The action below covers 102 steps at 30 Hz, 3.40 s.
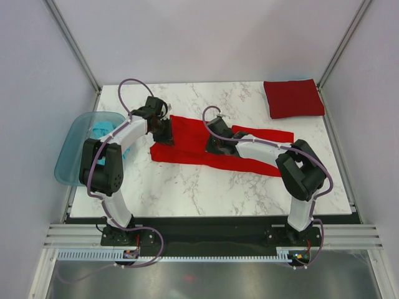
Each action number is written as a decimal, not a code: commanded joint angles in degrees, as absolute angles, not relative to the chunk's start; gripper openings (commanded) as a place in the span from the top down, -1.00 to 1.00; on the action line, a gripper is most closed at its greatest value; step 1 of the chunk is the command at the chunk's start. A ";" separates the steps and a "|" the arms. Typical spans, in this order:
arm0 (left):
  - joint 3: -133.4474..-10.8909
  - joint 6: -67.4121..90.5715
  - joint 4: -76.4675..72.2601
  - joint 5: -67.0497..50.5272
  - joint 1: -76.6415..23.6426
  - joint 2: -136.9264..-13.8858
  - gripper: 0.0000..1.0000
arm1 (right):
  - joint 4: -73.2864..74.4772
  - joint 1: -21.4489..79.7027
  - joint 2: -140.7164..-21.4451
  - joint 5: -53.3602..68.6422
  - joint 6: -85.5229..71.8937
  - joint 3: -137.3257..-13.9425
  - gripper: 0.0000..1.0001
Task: Fold and stack the t-shirts
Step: Fold the tshirt
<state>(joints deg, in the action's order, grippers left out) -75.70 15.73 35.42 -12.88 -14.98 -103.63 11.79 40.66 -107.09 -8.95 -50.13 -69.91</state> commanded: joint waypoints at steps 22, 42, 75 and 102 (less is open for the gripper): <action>-79.53 11.86 41.57 -10.62 -15.82 -101.51 0.30 | 12.30 40.08 -102.57 -5.18 -47.46 -68.55 0.50; -96.49 12.13 39.73 -7.04 -16.26 -124.09 0.30 | 11.60 39.55 -112.07 -8.26 -41.31 -73.22 0.56; -111.73 17.58 28.04 -22.59 -22.13 -119.91 0.43 | 16.78 36.39 -69.71 -12.92 -37.97 -61.09 0.27; -79.65 29.97 20.92 -6.34 -39.90 -119.46 0.95 | 29.00 35.86 -51.41 -12.75 -34.98 -58.80 0.35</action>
<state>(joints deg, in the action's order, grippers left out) -85.19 29.32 16.91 -11.94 -39.90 -122.17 26.94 36.14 -50.87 -11.42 -36.56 -56.12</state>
